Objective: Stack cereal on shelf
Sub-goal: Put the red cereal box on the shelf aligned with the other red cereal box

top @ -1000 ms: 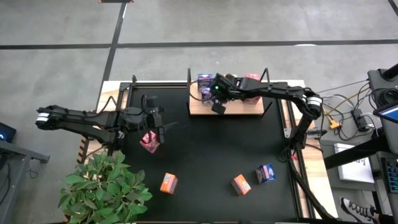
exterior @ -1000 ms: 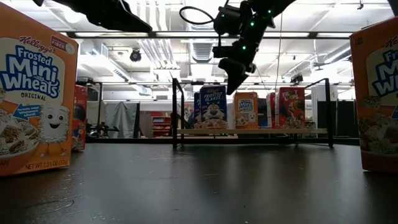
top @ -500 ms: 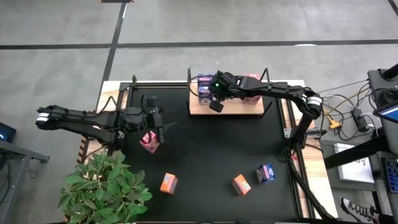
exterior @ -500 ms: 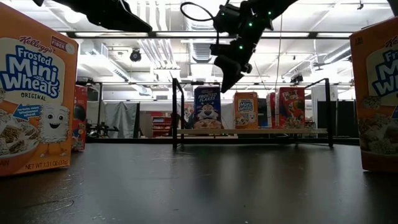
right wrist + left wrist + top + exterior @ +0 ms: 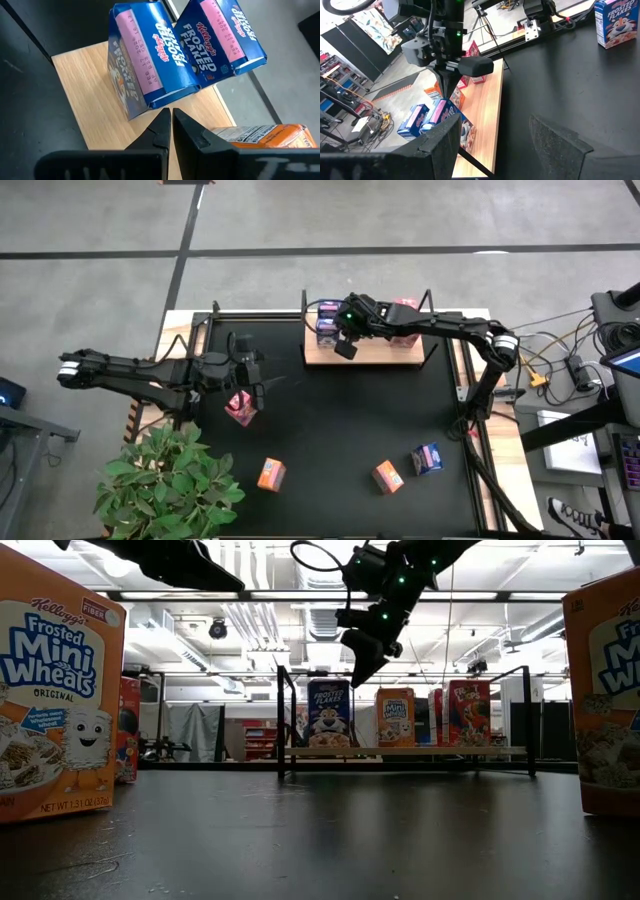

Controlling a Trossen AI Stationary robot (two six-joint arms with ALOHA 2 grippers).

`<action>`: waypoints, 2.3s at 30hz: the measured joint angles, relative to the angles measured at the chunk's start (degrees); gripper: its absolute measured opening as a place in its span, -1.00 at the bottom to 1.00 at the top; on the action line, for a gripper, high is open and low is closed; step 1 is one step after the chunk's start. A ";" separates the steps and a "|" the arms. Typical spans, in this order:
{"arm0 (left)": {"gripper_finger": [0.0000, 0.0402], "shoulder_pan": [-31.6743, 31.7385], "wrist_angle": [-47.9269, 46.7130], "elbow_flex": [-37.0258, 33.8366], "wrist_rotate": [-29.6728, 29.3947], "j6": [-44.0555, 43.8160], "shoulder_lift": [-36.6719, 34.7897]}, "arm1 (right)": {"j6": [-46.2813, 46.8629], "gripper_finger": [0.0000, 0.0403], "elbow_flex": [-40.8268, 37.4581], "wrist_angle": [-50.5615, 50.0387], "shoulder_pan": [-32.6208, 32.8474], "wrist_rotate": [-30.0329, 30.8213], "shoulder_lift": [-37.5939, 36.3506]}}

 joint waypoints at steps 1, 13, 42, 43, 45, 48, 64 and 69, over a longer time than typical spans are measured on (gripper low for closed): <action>0.09 0.00 0.01 0.00 0.00 -0.05 0.00 | -0.02 -0.96 0.00 -0.35 0.02 0.02 0.00; 0.09 -0.01 -0.02 0.00 0.02 -0.57 0.00 | 5.01 -0.96 -0.87 -2.97 1.31 -10.51 -3.01; 0.09 0.01 -0.44 0.00 0.00 -0.59 0.00 | 5.00 -0.96 -3.82 4.39 5.55 -6.31 -2.01; 0.09 -0.01 -0.44 0.00 0.00 -0.81 -0.01 | 4.73 -0.96 -3.82 4.39 6.34 -6.45 -2.01; 0.09 -0.01 -0.44 0.00 0.00 -1.67 0.00 | 3.49 -0.96 -3.92 4.45 8.23 -6.48 -2.05; 0.09 0.00 -0.44 0.00 0.00 -4.59 0.00 | 1.89 -0.96 -4.41 4.46 10.92 -6.50 -2.10; 0.09 -0.01 -11.16 0.04 -4.24 -43.64 3.50 | -6.72 -0.96 -23.15 25.07 18.70 -6.05 -18.20; 0.09 -0.01 -18.16 0.06 1.21 -58.52 3.97 | -7.56 -0.96 -31.96 36.22 18.64 -6.06 -22.91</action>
